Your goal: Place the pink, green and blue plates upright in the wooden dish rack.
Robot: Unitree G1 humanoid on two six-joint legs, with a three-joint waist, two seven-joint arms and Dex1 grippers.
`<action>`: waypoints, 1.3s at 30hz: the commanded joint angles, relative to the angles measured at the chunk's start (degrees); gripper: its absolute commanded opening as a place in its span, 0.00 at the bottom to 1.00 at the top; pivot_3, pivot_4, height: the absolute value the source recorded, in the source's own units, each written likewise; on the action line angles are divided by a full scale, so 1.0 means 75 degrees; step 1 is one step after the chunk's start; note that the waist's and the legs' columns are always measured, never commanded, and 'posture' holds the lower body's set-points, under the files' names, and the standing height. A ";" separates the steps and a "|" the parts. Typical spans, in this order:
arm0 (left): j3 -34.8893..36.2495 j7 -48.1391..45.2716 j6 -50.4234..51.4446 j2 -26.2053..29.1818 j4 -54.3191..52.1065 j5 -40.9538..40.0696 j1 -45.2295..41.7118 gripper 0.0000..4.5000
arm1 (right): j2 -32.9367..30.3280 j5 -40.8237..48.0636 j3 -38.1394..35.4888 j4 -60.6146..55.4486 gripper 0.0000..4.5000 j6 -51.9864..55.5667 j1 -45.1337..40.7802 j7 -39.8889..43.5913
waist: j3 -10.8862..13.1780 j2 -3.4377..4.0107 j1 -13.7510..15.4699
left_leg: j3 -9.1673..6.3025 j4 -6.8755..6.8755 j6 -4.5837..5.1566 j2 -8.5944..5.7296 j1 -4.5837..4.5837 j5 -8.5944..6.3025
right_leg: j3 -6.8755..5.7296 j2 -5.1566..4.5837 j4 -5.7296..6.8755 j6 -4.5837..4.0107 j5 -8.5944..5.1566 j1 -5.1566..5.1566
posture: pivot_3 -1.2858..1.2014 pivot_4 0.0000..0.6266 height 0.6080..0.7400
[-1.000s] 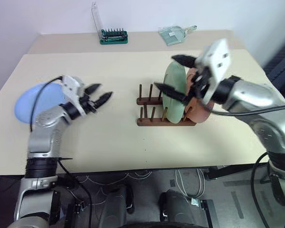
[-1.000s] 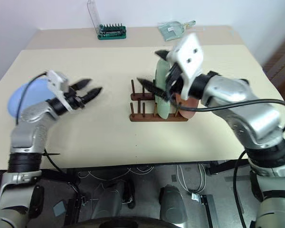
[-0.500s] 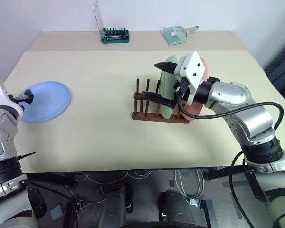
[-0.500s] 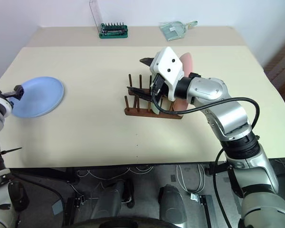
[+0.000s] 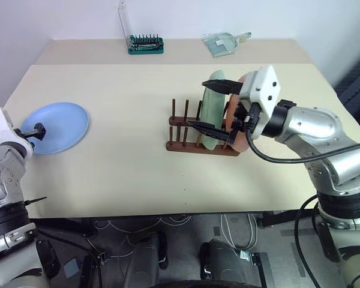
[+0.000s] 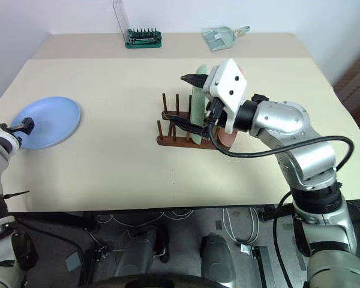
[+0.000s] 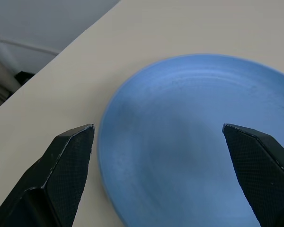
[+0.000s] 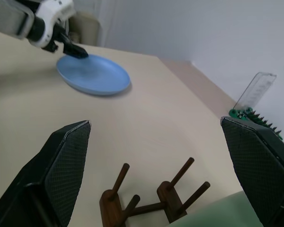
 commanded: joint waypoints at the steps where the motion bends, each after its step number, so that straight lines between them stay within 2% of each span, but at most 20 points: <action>1: -0.0021 -0.0028 -0.0280 0.0150 0.0077 0.0096 -0.0124 0.99 | -0.0126 0.0229 -0.0447 -0.0406 1.00 0.0125 -0.0055 0.0014 | 0.0000 0.0000 -0.0005 | 0.0000 0.0000 0.0000 0.0000 0.0000 0.0000 | 0.0000 0.0000 0.0000 0.0000 0.0000 0.0000 | 0.52 0.24 0.97; 6: 0.0163 0.0582 -0.0085 0.0272 0.0466 0.0312 -0.0414 0.99 | -0.0323 0.0741 -0.0341 -0.0671 1.00 0.0526 -0.0619 0.0516 | 0.0001 -0.0002 -0.0005 | 0.0000 -0.0002 0.0002 0.0000 -0.0001 0.0003 | 0.0001 0.0000 0.0002 -0.0001 0.0001 -0.0003 | 0.52 0.24 0.97; 12: 0.0182 0.0863 0.0848 0.0342 0.0372 0.0287 -0.0476 0.99 | -0.0643 0.0023 0.0538 -0.0344 1.00 0.0641 -0.0980 0.0902 | -0.0008 -0.0022 -0.0008 | 0.0000 -0.0010 0.0000 -0.0002 0.0005 0.0001 | 0.0000 -0.0002 -0.0007 -0.0001 0.0000 -0.0024 | 0.52 0.24 0.97; 21: 0.0927 0.1226 0.2050 -0.0190 0.0167 -0.0215 -0.0615 0.99 | -0.0525 -0.0152 0.0630 -0.0289 1.00 0.0566 -0.0970 0.1138 | -0.0005 -0.0043 0.0004 | 0.0000 -0.0012 0.0010 -0.0005 -0.0002 0.0011 | 0.0000 -0.0004 -0.0004 0.0000 0.0001 -0.0009 | 0.52 0.24 0.97; 25: 0.1076 0.1307 0.1976 -0.0423 0.0026 -0.0338 -0.0727 0.99 | -0.0485 -0.0296 0.0653 -0.0267 1.00 0.0550 -0.0909 0.1079 | -0.0006 -0.0056 0.0003 | -0.0001 -0.0012 0.0009 -0.0005 -0.0001 0.0012 | 0.0000 -0.0004 -0.0003 0.0000 0.0001 -0.0004 | 0.52 0.24 0.97; 26: 0.1144 0.1361 0.1914 -0.0481 0.0006 -0.0376 -0.0783 0.87 | -0.0478 -0.0339 0.0651 -0.0272 1.00 0.0547 -0.0885 0.1062 | -0.0006 -0.0057 0.0003 | -0.0001 -0.0012 0.0009 -0.0005 -0.0001 0.0013 | 0.0000 -0.0003 -0.0003 0.0000 0.0001 -0.0004 | 0.52 0.24 0.97; 28: 0.1160 0.1410 0.1810 -0.0568 -0.0094 -0.0411 -0.0851 0.70 | -0.0465 -0.0411 0.0628 -0.0306 1.00 0.0558 -0.0817 0.1014 | -0.0005 -0.0059 0.0003 | -0.0001 -0.0012 0.0008 -0.0005 -0.0001 0.0014 | 0.0000 -0.0003 -0.0002 0.0000 0.0001 -0.0003 | 0.52 0.24 0.97; 34: 0.0898 0.1428 0.1558 -0.0720 -0.0234 -0.0423 -0.0986 0.01 | -0.0436 -0.0632 0.0598 -0.0352 1.00 0.0551 -0.0692 0.0845 | -0.0004 -0.0066 0.0006 | -0.0001 -0.0016 0.0005 -0.0005 0.0001 0.0016 | 0.0000 -0.0003 -0.0001 0.0000 0.0001 -0.0003 | 0.52 0.24 0.97; 39: 0.0590 0.1215 0.0835 -0.0844 -0.0386 -0.0424 -0.1139 0.01 | -0.0387 -0.0767 0.0538 -0.0310 1.00 0.0528 -0.0692 0.0743 | -0.0004 -0.0066 0.0006 | -0.0001 -0.0020 0.0004 -0.0010 0.0006 0.0017 | 0.0000 -0.0005 -0.0002 0.0000 0.0001 0.0001 | 0.52 0.24 0.97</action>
